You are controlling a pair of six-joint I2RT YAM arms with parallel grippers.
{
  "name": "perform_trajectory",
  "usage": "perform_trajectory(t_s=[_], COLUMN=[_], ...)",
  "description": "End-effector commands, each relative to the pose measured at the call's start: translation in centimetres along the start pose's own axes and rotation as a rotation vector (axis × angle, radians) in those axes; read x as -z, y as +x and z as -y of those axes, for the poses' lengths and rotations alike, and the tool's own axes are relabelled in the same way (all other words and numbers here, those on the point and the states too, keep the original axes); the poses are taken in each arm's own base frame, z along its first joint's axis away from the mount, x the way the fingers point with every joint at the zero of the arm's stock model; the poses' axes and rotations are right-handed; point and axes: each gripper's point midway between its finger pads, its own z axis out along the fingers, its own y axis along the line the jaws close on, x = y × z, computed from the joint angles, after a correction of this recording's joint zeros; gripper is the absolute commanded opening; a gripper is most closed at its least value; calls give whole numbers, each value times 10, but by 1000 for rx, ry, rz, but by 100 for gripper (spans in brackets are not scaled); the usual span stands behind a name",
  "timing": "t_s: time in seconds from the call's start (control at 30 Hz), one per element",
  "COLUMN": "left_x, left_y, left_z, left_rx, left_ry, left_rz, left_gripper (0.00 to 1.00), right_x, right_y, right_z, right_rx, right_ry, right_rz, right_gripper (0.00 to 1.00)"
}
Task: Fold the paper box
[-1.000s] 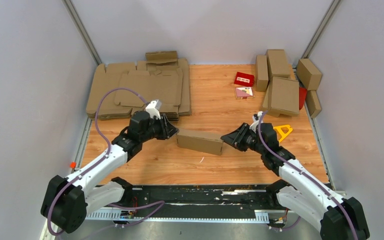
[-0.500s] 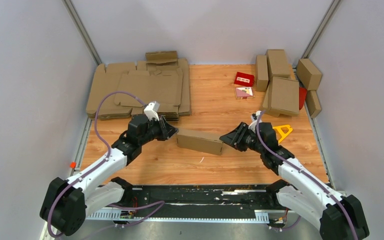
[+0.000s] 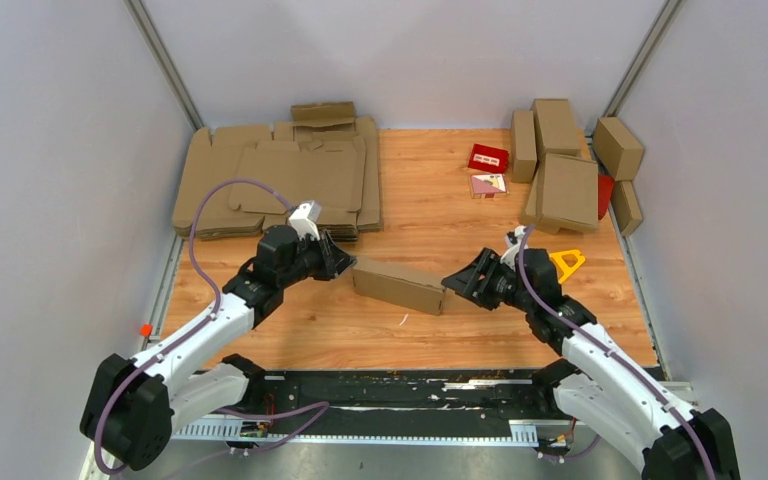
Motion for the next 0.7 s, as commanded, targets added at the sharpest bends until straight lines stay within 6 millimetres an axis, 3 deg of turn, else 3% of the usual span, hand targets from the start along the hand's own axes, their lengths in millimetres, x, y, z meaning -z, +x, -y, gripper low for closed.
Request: perform_trajectory(t_s=[0.0,0.17,0.37,0.43,0.53,0.67], left_x=[4,5,5,4,4,4], left_y=[23,23,23,24,25,27], left_z=[-26,-25,-25,-25,-25,-24], left_rx=[-22,-23,-24,-23,-22,-17], left_ry=[-105,-104,-103,-101,-98,-90], left_rz=[-91,-93,-93,-95,-101,-106], left_gripper=[19,18,18,17,17,17], right_x=[8,6,-2,-4,-7,-10], right_y=[-12,-8,6,12,22,29], right_z=[-14,-13,2,11,30,37], right_rx=[26,15,7,11,3,-14], right_ry=[-22,-39,-16,5,50,45], right_rz=[35,23,-34,-56,-75,-86], right_gripper=[51,47,39,32,12,0])
